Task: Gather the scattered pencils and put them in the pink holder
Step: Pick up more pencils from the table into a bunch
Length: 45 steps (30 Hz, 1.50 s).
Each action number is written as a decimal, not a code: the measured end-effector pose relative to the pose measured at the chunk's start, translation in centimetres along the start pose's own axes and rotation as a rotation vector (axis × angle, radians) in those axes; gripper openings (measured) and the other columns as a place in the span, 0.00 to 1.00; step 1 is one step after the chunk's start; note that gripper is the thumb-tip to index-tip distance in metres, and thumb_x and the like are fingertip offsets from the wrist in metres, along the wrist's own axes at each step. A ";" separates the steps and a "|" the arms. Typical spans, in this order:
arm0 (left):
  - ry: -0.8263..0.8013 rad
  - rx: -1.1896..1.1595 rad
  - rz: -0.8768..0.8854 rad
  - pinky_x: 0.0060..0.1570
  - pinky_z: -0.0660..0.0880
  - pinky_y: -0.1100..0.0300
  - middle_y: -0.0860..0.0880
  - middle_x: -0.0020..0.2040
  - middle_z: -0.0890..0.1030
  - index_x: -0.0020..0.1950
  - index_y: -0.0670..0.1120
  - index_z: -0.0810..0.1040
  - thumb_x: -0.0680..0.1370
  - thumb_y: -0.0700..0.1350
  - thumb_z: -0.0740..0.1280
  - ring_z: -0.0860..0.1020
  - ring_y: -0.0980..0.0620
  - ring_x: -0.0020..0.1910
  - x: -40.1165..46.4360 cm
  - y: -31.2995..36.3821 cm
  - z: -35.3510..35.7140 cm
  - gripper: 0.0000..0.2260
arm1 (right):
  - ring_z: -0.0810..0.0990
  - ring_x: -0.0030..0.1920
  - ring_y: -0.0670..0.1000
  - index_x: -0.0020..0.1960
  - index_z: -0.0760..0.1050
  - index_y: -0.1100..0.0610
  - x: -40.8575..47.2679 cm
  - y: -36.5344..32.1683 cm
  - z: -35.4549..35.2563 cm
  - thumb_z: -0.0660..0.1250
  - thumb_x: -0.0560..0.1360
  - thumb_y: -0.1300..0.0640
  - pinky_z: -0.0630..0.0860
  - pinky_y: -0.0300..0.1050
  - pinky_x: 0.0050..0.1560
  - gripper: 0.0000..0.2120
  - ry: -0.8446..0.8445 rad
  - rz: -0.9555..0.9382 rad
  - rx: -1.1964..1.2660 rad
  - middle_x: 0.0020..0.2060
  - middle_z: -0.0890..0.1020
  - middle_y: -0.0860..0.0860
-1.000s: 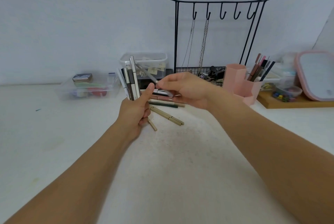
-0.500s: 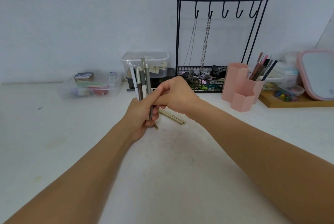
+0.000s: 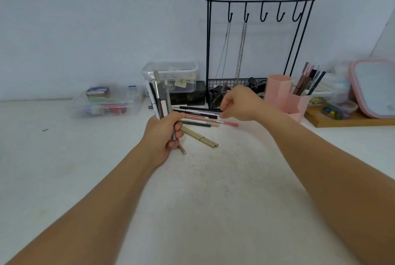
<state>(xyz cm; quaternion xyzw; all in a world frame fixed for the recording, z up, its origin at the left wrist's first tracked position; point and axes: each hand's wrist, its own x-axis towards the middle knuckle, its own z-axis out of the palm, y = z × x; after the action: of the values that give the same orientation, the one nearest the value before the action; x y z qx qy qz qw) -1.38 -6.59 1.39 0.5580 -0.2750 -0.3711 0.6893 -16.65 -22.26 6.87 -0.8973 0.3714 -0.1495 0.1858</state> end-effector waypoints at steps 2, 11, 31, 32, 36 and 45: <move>-0.002 0.011 0.009 0.19 0.59 0.66 0.51 0.27 0.71 0.48 0.42 0.76 0.79 0.41 0.69 0.68 0.55 0.24 -0.1 0.0 0.0 0.04 | 0.84 0.49 0.55 0.50 0.86 0.61 0.6 1.1 0.5 0.77 0.71 0.59 0.80 0.47 0.54 0.09 -0.084 0.040 -0.109 0.45 0.86 0.54; 0.050 0.004 0.010 0.19 0.59 0.65 0.50 0.26 0.70 0.48 0.42 0.75 0.79 0.43 0.71 0.67 0.55 0.23 0.0 0.0 -0.2 0.06 | 0.80 0.44 0.50 0.45 0.84 0.58 0.8 2.2 1.5 0.75 0.75 0.59 0.74 0.42 0.46 0.02 -0.113 0.026 -0.108 0.41 0.84 0.51; -0.024 -0.085 0.055 0.20 0.59 0.66 0.52 0.27 0.71 0.37 0.45 0.78 0.60 0.63 0.77 0.66 0.57 0.25 -0.7 0.4 0.0 0.23 | 0.85 0.45 0.57 0.55 0.80 0.68 -2.4 -5.9 1.9 0.70 0.77 0.65 0.84 0.42 0.47 0.08 -0.336 -0.156 0.856 0.45 0.86 0.63; -0.033 -0.072 0.048 0.20 0.60 0.66 0.52 0.27 0.72 0.37 0.44 0.79 0.61 0.62 0.77 0.66 0.57 0.25 -0.7 0.4 0.1 0.22 | 0.86 0.47 0.59 0.55 0.81 0.69 -2.5 -5.9 2.3 0.70 0.77 0.66 0.84 0.44 0.50 0.08 -0.337 -0.163 0.830 0.47 0.86 0.65; -0.003 -0.037 0.030 0.20 0.58 0.65 0.49 0.27 0.73 0.37 0.45 0.79 0.70 0.55 0.78 0.65 0.56 0.24 -0.7 0.2 0.3 0.15 | 0.86 0.43 0.56 0.51 0.81 0.69 -2.6 -6.2 3.7 0.71 0.76 0.69 0.84 0.48 0.51 0.05 -0.265 -0.183 0.776 0.44 0.85 0.67; 0.113 0.001 0.062 0.23 0.61 0.64 0.49 0.27 0.72 0.38 0.44 0.78 0.76 0.47 0.73 0.67 0.56 0.25 -0.4 0.3 0.3 0.10 | 0.86 0.41 0.55 0.53 0.79 0.71 -2.5 -5.8 3.7 0.77 0.70 0.70 0.84 0.43 0.43 0.14 -0.243 -0.080 0.924 0.44 0.85 0.64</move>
<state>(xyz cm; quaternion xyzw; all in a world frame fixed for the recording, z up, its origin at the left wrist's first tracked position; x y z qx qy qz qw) -1.82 -6.41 1.77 0.5697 -0.2531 -0.3174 0.7146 -13.31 -15.84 5.79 -0.7453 0.2068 -0.1999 0.6015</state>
